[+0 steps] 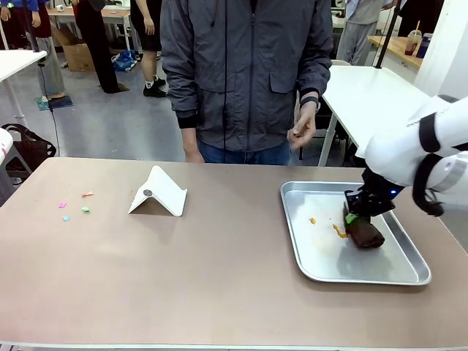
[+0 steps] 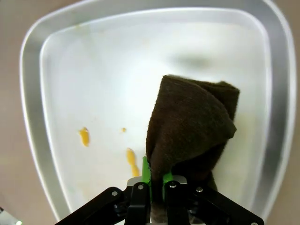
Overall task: Clean the surface of the table.
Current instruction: If a person points to the right, clean the right side of the table with your right hand, and if they point to the left, clean the left side with your left hand.
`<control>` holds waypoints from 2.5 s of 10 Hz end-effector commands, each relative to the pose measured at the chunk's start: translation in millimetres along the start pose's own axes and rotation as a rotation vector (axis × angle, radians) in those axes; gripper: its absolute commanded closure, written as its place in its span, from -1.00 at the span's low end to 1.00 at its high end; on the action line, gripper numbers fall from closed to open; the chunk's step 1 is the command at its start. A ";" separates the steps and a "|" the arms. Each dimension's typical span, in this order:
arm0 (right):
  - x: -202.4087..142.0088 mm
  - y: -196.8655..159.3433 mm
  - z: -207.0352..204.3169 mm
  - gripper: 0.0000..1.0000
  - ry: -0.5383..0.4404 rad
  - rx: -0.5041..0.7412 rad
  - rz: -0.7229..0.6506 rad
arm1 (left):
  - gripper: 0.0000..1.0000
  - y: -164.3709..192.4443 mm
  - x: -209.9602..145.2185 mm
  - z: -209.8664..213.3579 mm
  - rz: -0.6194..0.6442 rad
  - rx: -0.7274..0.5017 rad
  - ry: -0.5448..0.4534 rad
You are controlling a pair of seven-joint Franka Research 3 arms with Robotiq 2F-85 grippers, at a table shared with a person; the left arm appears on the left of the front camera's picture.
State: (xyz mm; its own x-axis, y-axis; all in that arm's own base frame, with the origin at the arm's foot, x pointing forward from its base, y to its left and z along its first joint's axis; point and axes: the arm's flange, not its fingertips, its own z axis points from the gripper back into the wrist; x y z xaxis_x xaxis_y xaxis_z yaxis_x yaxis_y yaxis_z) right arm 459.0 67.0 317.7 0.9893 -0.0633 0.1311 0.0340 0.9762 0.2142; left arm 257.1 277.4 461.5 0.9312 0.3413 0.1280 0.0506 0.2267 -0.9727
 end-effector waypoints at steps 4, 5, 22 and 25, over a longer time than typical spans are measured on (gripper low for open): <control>11.2 53.3 -28.4 0.81 0.036 0.190 -0.033 | 1.00 -3.6 -1.0 1.5 -0.007 -0.004 0.008; 9.3 62.8 -33.4 0.81 0.046 0.209 -0.030 | 1.00 -3.6 -1.0 1.5 -0.007 -0.004 0.008; 14.9 -24.1 -8.4 0.81 -0.043 -0.020 -0.186 | 1.00 -3.6 -1.0 1.5 -0.007 -0.004 0.008; 10.9 -50.8 3.0 0.81 -0.073 -0.010 -0.259 | 1.00 -3.6 -1.0 1.5 -0.007 -0.004 0.008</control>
State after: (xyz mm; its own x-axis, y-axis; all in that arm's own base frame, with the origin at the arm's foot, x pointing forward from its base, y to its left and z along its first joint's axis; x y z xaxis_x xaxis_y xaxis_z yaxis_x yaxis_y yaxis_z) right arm 475.0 21.7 310.0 0.9499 -0.2862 0.1258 0.2457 0.9322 0.2656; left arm 257.1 277.7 461.7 0.9310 0.3415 0.1285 0.0508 0.2273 -0.9725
